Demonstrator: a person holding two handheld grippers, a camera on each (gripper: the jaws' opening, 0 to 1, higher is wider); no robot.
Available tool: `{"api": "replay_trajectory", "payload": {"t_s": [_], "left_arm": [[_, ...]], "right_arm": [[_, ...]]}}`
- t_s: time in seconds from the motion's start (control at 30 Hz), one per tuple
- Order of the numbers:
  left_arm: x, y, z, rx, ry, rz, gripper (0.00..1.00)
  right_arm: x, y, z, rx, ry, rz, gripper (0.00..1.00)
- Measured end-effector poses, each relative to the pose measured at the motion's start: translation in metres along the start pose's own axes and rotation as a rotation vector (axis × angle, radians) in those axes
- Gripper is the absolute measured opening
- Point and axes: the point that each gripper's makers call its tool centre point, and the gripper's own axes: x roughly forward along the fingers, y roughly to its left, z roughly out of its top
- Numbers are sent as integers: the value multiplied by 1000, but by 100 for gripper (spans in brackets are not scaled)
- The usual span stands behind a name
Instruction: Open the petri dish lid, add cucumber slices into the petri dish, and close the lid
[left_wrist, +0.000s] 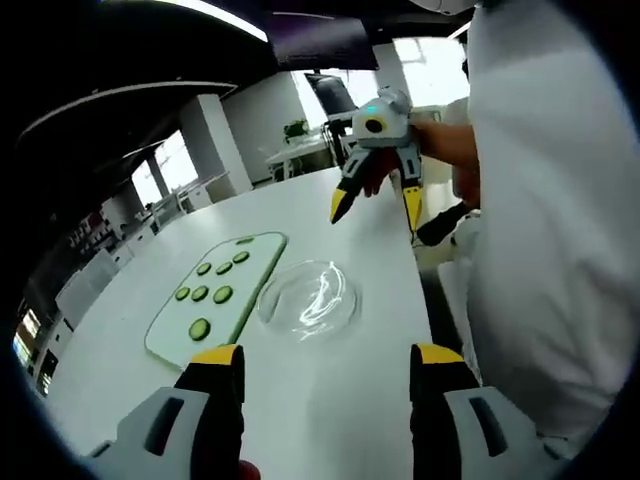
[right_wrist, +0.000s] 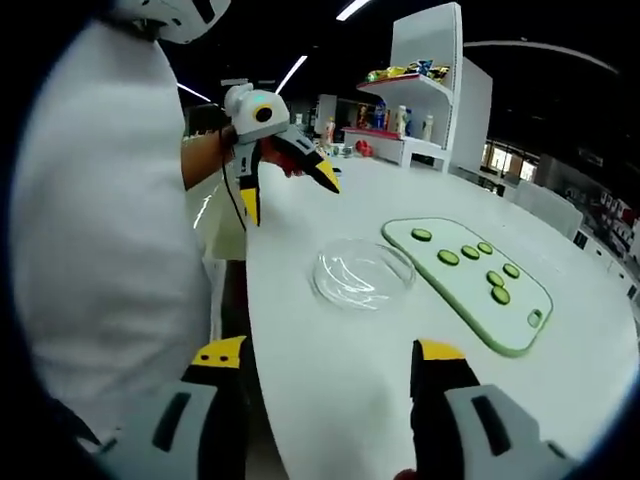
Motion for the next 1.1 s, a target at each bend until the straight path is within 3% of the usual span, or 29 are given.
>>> {"api": "replay_trajectory", "payload": {"t_s": [0.13,0.2,0.47,0.6,1.1], "left_arm": [[4,5,3,-25,-73,12,65],[6,8,3,-81,-95,18,65],[12,8,-1,-98,-116,0,65],[14,9,-3,-112,-118,-6,65],[22,10,0,-145,-130,-23,68]], "right_arm": [[2,1,1,-5,-2,5,65],[3,1,2,-4,-2,5,65],[7,-7,7,5,-28,-22,65],[13,-16,20,33,-119,-55,65],[28,-18,16,36,-141,-40,67]]}}
